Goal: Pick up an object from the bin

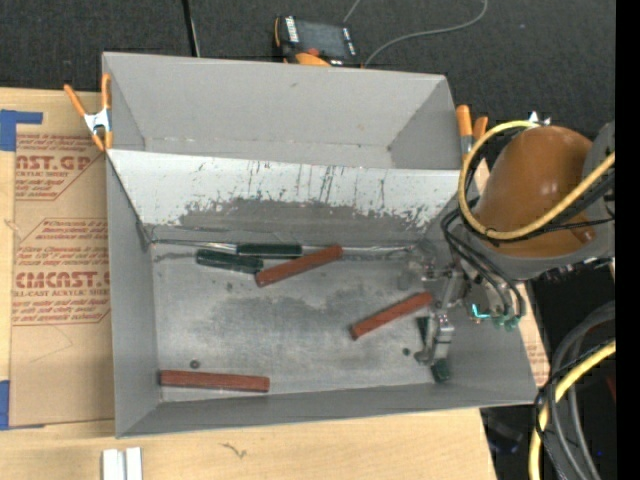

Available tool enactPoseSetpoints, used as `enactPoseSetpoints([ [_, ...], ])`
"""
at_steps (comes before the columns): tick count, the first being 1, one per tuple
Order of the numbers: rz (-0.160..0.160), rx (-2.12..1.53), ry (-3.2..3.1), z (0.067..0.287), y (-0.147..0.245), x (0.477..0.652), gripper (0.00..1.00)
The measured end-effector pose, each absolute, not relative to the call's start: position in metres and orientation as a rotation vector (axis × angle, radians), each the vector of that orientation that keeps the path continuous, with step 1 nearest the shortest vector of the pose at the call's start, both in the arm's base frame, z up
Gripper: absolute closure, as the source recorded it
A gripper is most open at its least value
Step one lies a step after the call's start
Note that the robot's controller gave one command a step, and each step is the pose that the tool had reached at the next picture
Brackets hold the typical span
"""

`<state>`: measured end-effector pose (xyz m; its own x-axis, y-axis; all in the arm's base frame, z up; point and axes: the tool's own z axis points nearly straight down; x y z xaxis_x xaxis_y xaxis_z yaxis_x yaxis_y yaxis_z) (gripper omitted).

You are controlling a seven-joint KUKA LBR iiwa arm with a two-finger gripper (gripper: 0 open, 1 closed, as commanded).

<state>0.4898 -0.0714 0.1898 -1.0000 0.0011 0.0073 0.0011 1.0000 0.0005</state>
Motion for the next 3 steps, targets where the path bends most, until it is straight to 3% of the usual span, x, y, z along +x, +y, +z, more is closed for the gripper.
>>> enactPoseSetpoints([
  [1,-0.001,0.293,-3.126,0.066,-0.086,0.549,0.00],
  [2,0.000,0.293,-3.129,0.070,-0.086,0.549,1.00],
  [3,0.005,0.269,-3.141,0.210,-0.084,0.567,1.00],
])
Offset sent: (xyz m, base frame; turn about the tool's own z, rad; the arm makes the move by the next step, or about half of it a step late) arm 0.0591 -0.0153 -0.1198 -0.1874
